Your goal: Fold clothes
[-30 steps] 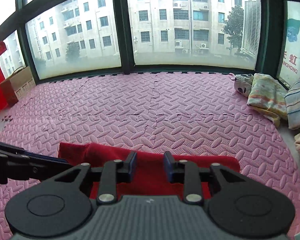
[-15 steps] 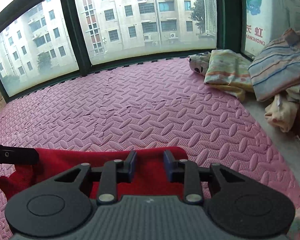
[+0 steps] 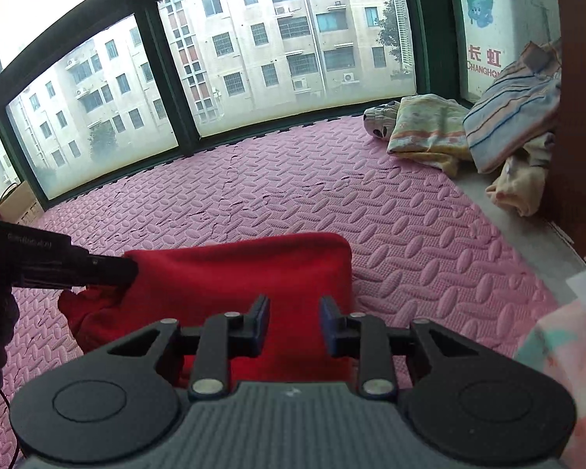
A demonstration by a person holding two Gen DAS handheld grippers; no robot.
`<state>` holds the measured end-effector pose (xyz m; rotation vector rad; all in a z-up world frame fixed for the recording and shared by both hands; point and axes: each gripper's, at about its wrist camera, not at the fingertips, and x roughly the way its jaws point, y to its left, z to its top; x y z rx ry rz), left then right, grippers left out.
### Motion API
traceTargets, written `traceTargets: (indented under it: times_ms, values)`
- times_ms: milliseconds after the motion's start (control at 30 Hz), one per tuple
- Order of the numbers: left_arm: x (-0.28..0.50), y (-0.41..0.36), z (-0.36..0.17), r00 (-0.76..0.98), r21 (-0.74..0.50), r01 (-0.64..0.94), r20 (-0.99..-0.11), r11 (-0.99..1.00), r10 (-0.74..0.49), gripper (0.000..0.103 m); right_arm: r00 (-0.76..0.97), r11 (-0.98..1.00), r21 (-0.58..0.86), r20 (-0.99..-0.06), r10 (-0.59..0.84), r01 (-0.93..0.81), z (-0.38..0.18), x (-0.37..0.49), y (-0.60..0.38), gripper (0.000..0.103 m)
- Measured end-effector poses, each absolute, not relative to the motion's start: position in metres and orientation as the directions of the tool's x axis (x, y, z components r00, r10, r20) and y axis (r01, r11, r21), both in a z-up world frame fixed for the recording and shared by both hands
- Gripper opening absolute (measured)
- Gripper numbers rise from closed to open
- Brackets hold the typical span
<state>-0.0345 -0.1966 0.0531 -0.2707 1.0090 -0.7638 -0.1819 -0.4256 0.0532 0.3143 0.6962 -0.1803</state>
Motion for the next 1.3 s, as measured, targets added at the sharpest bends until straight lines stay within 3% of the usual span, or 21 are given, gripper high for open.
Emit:
traceTargets:
  times_ms: [67,233,300,567,733,967,1133,1200,1300]
  values:
    - [-0.037,-0.197,0.055,0.306,-0.531,0.455,-0.661,0.715,-0.686,0.022,0.758,0.939,0.213,-0.648,-0.071,0.27,0.051,-0.185,-0.423,0.028]
    - [-0.052,-0.186,0.067,0.331,-0.501,0.48,-0.657,0.72,-0.677,0.036,0.792,0.944,0.194,-0.602,-0.1,0.266,0.062,-0.197,-0.409,0.029]
    - [-0.057,-0.18,0.07,0.339,-0.493,0.483,-0.656,0.723,-0.674,0.037,0.806,0.95,0.175,-0.581,-0.113,0.259,0.066,-0.204,-0.4,0.029]
    - [-0.079,-0.159,0.074,0.358,-0.475,0.486,-0.658,0.734,-0.663,0.047,0.796,0.952,0.15,-0.591,-0.13,0.267,0.045,-0.209,-0.389,0.031]
    - [-0.094,-0.144,0.074,0.375,-0.447,0.496,-0.662,0.744,-0.648,0.063,0.817,0.956,0.147,-0.561,-0.132,0.255,0.06,-0.216,-0.381,0.045]
    - [-0.112,-0.134,0.07,0.386,-0.412,0.508,-0.676,0.756,-0.628,0.082,0.823,0.961,0.139,-0.554,-0.123,0.238,0.064,-0.221,-0.366,0.076]
    - [-0.125,-0.13,0.071,0.403,-0.383,0.53,-0.671,0.757,-0.622,0.1,0.829,0.964,0.118,-0.541,-0.139,0.239,0.069,-0.225,-0.356,0.092]
    - [-0.13,-0.128,0.072,0.415,-0.374,0.535,-0.665,0.758,-0.621,0.103,0.83,0.963,0.108,-0.537,-0.151,0.245,0.07,-0.226,-0.352,0.101]
    - [-0.136,-0.124,0.072,0.42,-0.378,0.54,-0.653,0.752,-0.63,0.103,0.831,0.962,0.094,-0.53,-0.168,0.255,0.071,-0.228,-0.346,0.103]
